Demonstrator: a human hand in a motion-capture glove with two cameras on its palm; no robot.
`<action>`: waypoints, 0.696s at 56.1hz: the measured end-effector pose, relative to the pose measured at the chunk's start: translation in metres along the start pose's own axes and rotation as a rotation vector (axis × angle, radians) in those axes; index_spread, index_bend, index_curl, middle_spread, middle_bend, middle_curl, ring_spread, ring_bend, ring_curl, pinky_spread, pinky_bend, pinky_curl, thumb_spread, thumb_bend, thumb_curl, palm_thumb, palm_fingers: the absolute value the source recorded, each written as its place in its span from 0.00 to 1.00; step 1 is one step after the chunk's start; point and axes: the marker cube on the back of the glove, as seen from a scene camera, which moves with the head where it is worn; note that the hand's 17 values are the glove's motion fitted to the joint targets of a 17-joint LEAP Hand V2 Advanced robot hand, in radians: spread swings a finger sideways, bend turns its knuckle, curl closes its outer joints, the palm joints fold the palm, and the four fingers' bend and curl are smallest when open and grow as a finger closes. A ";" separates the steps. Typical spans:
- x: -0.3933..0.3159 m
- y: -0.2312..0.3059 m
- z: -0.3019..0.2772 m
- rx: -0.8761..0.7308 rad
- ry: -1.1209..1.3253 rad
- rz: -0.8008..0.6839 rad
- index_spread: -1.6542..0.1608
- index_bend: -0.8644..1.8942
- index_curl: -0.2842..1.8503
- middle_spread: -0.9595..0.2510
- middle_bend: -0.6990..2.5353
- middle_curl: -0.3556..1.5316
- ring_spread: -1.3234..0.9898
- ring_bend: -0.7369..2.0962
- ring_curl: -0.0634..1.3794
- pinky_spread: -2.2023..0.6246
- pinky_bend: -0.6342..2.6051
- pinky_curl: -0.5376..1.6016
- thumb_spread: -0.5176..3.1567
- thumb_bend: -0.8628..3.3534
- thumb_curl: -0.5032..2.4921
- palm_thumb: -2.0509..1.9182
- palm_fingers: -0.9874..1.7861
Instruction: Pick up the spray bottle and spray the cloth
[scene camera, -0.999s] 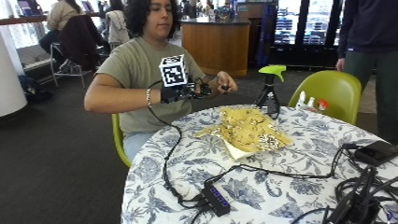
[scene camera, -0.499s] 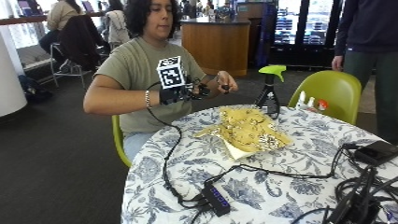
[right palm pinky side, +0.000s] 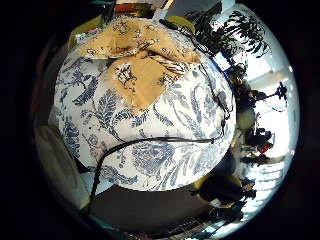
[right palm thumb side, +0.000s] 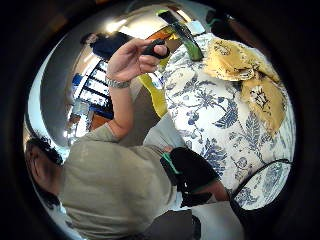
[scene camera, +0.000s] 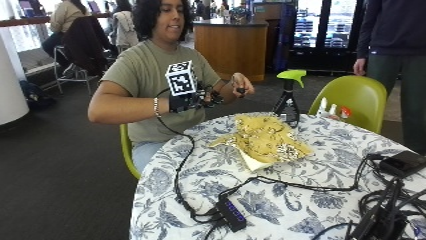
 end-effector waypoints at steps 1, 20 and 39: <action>0.000 0.000 0.000 0.000 0.000 0.000 0.68 0.37 0.27 0.74 0.28 0.37 0.53 0.35 0.26 0.85 0.25 0.40 0.40 0.20 0.28 0.64 0.49; -0.004 0.002 0.005 -0.007 -0.008 -0.001 0.68 0.38 0.27 0.74 0.27 0.37 0.53 0.34 0.26 0.85 0.25 0.40 0.41 0.20 0.28 0.65 0.49; -0.013 -0.003 0.007 -0.028 0.000 -0.013 0.68 0.38 0.28 0.75 0.27 0.37 0.53 0.35 0.26 0.85 0.25 0.39 0.41 0.20 0.28 0.65 0.50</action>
